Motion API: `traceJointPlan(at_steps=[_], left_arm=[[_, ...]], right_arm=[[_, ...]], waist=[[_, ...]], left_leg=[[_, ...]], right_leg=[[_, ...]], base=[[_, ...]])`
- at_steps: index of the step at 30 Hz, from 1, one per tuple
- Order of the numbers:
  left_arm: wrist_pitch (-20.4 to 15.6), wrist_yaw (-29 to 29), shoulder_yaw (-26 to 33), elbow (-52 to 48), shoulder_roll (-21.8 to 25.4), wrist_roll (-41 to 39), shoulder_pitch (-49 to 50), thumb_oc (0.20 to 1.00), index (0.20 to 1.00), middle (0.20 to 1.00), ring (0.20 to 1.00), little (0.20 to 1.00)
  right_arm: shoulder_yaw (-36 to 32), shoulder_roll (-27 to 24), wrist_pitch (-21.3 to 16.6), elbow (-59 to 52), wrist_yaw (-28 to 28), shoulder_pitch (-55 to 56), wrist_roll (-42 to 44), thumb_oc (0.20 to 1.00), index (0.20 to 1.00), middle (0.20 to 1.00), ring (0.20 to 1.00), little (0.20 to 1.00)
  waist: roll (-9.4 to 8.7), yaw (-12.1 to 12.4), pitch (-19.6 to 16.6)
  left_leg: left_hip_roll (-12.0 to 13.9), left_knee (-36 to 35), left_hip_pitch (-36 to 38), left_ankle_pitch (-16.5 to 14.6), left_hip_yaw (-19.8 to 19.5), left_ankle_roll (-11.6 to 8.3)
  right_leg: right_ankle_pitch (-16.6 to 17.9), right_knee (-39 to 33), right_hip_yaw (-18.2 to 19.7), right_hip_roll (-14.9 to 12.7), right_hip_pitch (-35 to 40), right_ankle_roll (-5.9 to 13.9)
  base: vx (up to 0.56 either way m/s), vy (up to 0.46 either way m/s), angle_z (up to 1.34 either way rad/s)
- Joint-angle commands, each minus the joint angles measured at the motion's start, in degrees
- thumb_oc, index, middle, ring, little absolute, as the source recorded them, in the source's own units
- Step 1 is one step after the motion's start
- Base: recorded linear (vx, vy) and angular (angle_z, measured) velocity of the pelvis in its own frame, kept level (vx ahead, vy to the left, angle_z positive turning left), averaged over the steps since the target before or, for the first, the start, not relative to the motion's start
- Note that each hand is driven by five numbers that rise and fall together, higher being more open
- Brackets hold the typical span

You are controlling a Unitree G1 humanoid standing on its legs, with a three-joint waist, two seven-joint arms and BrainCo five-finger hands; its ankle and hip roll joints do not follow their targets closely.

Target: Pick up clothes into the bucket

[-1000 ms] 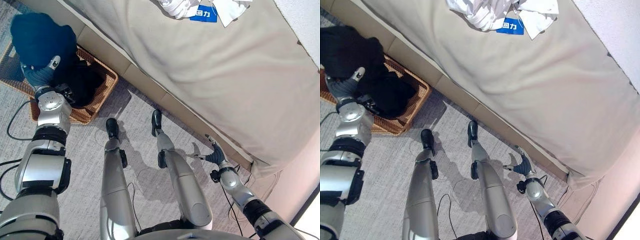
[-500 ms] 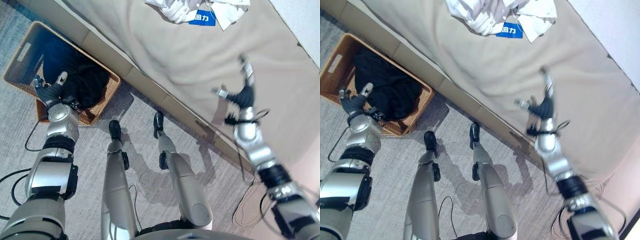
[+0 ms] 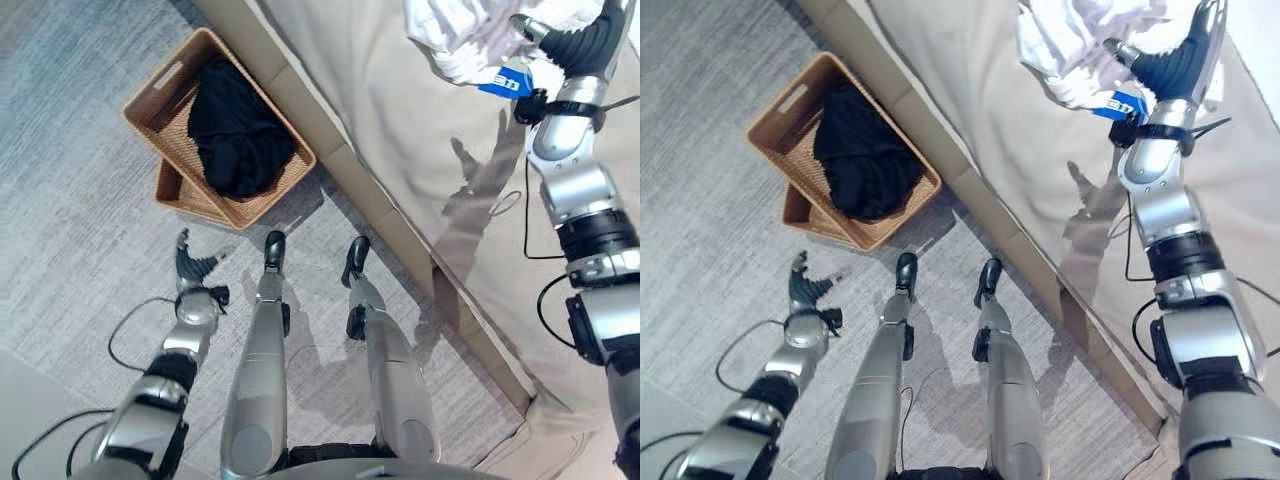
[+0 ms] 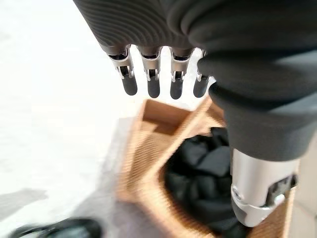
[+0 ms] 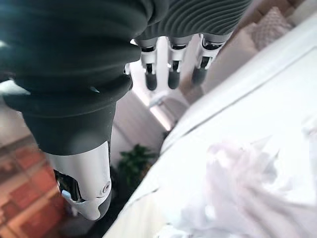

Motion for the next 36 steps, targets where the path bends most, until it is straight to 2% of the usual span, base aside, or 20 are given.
traceJointPlan(at_steps=[1, 3, 6, 9, 10, 11, 12, 13, 16, 17, 18, 24, 25, 27, 34, 36], left_arm=[[-4.85, -3.01, -1.19, -4.04, -0.75, -0.12, 1.48, 1.000, 1.000, 1.000, 1.000, 1.000], [-5.60, -5.59, -5.98, -6.19, -0.45, 1.27, 2.82, 1.000, 1.000, 1.000, 1.000, 1.000], [-5.56, -6.48, -8.68, -7.42, -0.46, 3.00, 3.71, 1.000, 1.000, 1.000, 1.000, 1.000], [-5.72, -8.42, -13.64, -8.90, 0.06, 5.54, 5.09, 1.000, 1.000, 1.000, 1.000, 1.000], [-5.69, -8.43, -13.63, -8.82, -0.12, 5.50, 5.15, 1.000, 1.000, 1.000, 1.000, 1.000], [-5.89, -8.80, -14.23, -10.00, -0.06, 5.29, 5.59, 1.000, 1.000, 1.000, 1.000, 1.000], [-5.95, -9.14, -14.83, -10.39, -0.40, 5.28, 6.29, 1.000, 1.000, 1.000, 1.000, 1.000], [-5.95, -9.42, -15.19, -10.68, -0.47, 5.23, 6.84, 1.000, 1.000, 1.000, 1.000, 1.000], [-5.88, -10.55, -15.57, -11.20, -1.37, 3.37, 8.74, 1.000, 1.000, 1.000, 1.000, 1.000], [-5.87, -10.56, -15.55, -11.19, -1.45, 3.35, 8.70, 1.000, 1.000, 1.000, 1.000, 1.000], [-5.62, -11.35, -15.61, -11.38, -1.60, 2.76, 9.59, 1.000, 1.000, 1.000, 1.000, 1.000], [-5.46, -12.22, -15.04, -13.38, -1.99, 0.76, 10.68, 1.000, 1.000, 1.000, 1.000, 1.000], [-5.25, -12.51, -15.05, -13.53, -2.49, 0.12, 10.50, 1.000, 1.000, 1.000, 1.000, 1.000], [-5.32, -12.56, -15.29, -14.37, -2.78, -0.49, 10.27, 1.000, 1.000, 1.000, 1.000, 1.000], [-5.95, -11.91, -16.07, -16.00, -2.83, -0.79, 9.99, 1.000, 1.000, 1.000, 1.000, 1.000], [-6.13, -11.78, -16.60, -15.57, -2.33, -0.51, 9.48, 1.000, 1.000, 1.000, 1.000, 1.000]], right_arm=[[3.89, -7.14, -0.27, 2.78, 0.85, -5.76, 3.10, 1.000, 1.000, 1.000, 1.000, 1.000], [8.93, -9.13, 0.14, 12.99, 3.41, -11.46, 5.37, 1.000, 1.000, 1.000, 1.000, 1.000], [11.88, -9.57, 0.36, 19.22, 4.62, -14.60, 6.54, 1.000, 1.000, 1.000, 1.000, 1.000], [16.98, -11.25, 1.99, 28.11, 6.77, -19.61, 6.02, 1.000, 1.000, 1.000, 1.000, 1.000], [17.32, -11.21, 1.95, 28.26, 6.87, -19.79, 6.05, 1.000, 1.000, 1.000, 1.000, 1.000], [18.45, -11.43, 2.49, 29.50, 7.64, -20.96, 5.78, 1.000, 1.000, 1.000, 1.000, 1.000], [19.13, -11.95, 2.90, 30.98, 8.62, -21.33, 5.49, 1.000, 1.000, 1.000, 1.000, 1.000], [20.05, -12.27, 3.62, 32.52, 9.47, -21.56, 4.90, 1.000, 1.000, 1.000, 1.000, 1.000], [23.21, -13.89, 5.55, 36.57, 13.04, -23.60, 2.48, 1.000, 1.000, 1.000, 1.000, 1.000], [23.41, -13.89, 5.54, 36.67, 13.09, -23.82, 2.50, 1.000, 1.000, 1.000, 1.000, 1.000], [25.41, -14.51, 6.29, 37.56, 15.44, -25.21, 0.98, 1.000, 1.000, 1.000, 1.000, 1.000], [27.64, -14.72, 6.97, 38.98, 17.79, -27.62, 0.25, 1.000, 1.000, 1.000, 1.000, 1.000], [27.80, -14.71, 7.09, 39.44, 18.00, -27.96, -0.10, 0.812, 0.812, 0.812, 0.812, 0.812], [28.06, -14.75, 7.09, 39.51, 18.25, -28.07, -0.28, 0.200, 0.200, 0.200, 0.200, 0.200], [29.40, -14.01, 6.01, 37.01, 16.68, -28.95, 0.16, 0.200, 0.200, 0.200, 0.200, 0.200], [30.04, -13.43, 5.65, 36.51, 16.28, -30.16, 0.75, 0.200, 0.200, 0.200, 0.200, 0.200]], waist=[[4.00, 0.04, -0.70], [5.30, 1.22, -0.70], [6.23, 1.72, -0.70], [8.35, 2.68, -0.70], [8.32, 2.51, -0.70], [8.90, 2.71, -0.70], [9.36, 2.84, -0.70], [9.50, 2.96, -0.70], [11.12, 3.74, -0.70], [11.16, 3.67, -0.70], [11.84, 3.89, -0.70], [13.11, 3.97, -0.70], [13.34, 4.02, -0.70], [13.79, 4.12, -0.70], [13.77, 3.65, -0.70], [13.27, 3.29, -0.70]], left_leg=[[-0.83, 0.85, 3.92, -2.71, -3.48, 1.05], [-0.68, -1.37, 4.60, -1.32, -4.85, 0.93], [-0.39, -2.60, 4.80, -0.54, -5.52, 0.87], [-0.24, -4.36, 4.85, 0.60, -6.32, 0.70], [-0.15, -4.54, 6.05, -0.81, -6.41, 0.57], [-0.20, -4.66, 4.70, 0.80, -6.28, 0.70], [-0.27, -4.67, 4.47, 0.88, -6.28, 0.70], [-0.18, -4.82, 5.55, -0.48, -6.47, 0.55], [-0.50, -4.65, 4.40, -0.01, -7.06, 0.47], [-0.56, -4.64, 4.34, -0.01, -7.06, 0.47], [-0.76, -4.74, 3.77, 0.32, -7.27, 0.38], [-0.99, -5.14, 1.92, 1.28, -7.67, 0.21], [-1.09, -5.27, 1.60, 1.37, -7.81, 0.22], [-1.32, -4.96, 0.78, 1.31, -7.86, 0.26], [-2.13, -3.41, -0.87, 0.88, -7.33, 0.48], [-2.26, -2.55, -1.00, 0.50, -7.23, 0.55]], right_leg=[[-6.84, 9.21, -2.43, -3.91, 2.26, 3.92], [-7.62, 10.43, -3.51, -4.08, 2.02, 3.60], [-8.01, 11.06, -3.74, -4.18, 1.50, 3.56], [-9.10, 13.13, -3.93, -4.64, -0.29, 3.48], [-10.89, 13.66, -3.24, -4.52, 0.51, 3.97], [-9.35, 13.93, -3.97, -4.83, -0.96, 3.47], [-9.47, 14.49, -3.63, -4.90, -1.52, 3.48], [-11.46, 15.40, -2.76, -4.83, -1.11, 3.97], [-13.04, 19.51, -2.30, -5.73, -4.04, 3.70], [-13.11, 19.66, -2.28, -5.80, -4.16, 3.70], [-13.75, 21.23, -2.28, -6.22, -5.31, 3.57], [-14.77, 24.19, -1.61, -6.91, -8.79, 3.39], [-14.90, 24.62, -1.61, -7.03, -9.47, 3.41], [-15.15, 25.11, -1.46, -7.22, -10.16, 3.37], [-15.13, 26.27, -0.32, -7.60, -11.90, 3.45], [-14.88, 26.00, -0.06, -7.49, -11.64, 3.43]], base=[[0.05, -0.129, 0.30], [0.04, -0.108, 0.31], [0.03, -0.059, 0.30], [0.05, -0.058, 0.06], [0.02, -0.036, 0.13], [0.02, -0.022, 0.16], [0.02, -0.035, 0.11], [0.10, -0.080, 0.09], [0.04, -0.084, 0.08], [0.01, -0.067, 0.06], [0.00, -0.024, 0.06], [0.00, -0.052, 0.07], [-0.01, -0.035, 0.13], [-0.01, -0.046, 0.09], [0.00, -0.007, 0.03], [0.00, 0.000, 0.00]])
